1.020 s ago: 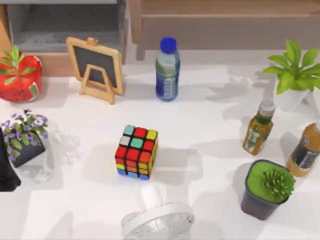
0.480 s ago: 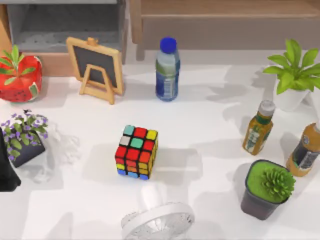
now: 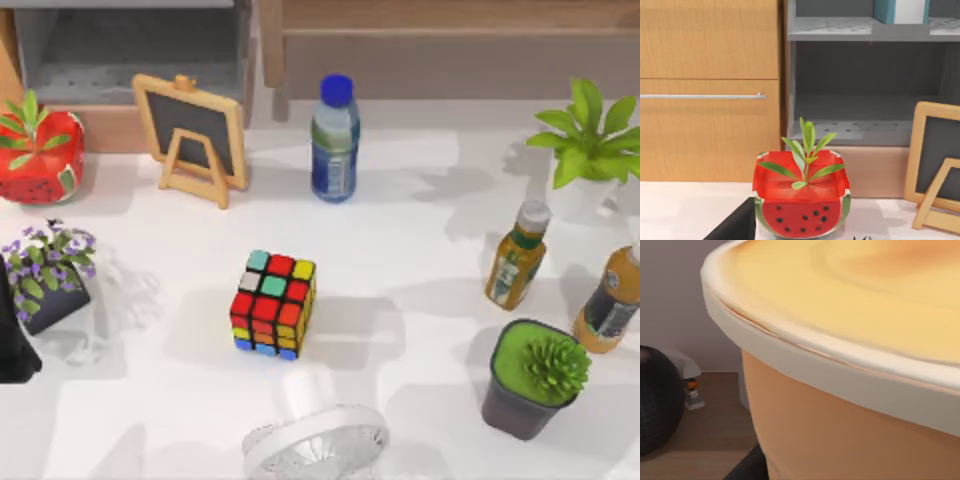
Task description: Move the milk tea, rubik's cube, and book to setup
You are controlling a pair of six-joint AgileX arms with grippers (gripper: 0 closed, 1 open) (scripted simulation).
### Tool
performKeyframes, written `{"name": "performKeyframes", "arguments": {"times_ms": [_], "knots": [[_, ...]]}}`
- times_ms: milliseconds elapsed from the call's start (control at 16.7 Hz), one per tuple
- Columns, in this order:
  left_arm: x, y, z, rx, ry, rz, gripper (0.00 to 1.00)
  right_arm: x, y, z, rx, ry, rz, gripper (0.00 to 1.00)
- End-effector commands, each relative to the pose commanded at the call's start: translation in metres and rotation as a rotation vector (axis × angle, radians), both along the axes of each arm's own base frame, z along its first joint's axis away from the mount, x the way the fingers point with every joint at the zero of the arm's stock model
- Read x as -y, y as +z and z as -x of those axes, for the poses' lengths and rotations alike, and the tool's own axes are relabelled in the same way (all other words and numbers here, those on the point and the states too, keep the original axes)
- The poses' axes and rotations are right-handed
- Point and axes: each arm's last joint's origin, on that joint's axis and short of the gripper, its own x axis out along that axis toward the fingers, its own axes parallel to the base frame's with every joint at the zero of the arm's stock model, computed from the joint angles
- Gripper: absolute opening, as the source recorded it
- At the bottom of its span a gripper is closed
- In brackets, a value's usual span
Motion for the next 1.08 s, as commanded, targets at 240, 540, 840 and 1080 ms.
{"name": "performKeyframes", "arguments": {"times_ms": [240, 540, 840, 1080], "knots": [[0.000, 0.000, 0.000, 0.000, 0.000, 0.000, 1.00, -0.001, -0.001, -0.001, -0.003, 0.005, -0.005, 0.00], [0.000, 0.000, 0.000, 0.000, 0.000, 0.000, 1.00, 0.025, -0.004, 0.015, -0.021, 0.064, -0.106, 0.00], [0.000, 0.000, 0.000, 0.000, 0.000, 0.000, 1.00, 0.074, -0.049, 0.037, -0.084, 0.061, -0.125, 0.00], [0.000, 0.000, 0.000, 0.000, 0.000, 0.000, 1.00, 0.108, -0.090, 0.051, -0.110, 0.002, -0.030, 0.00]]}}
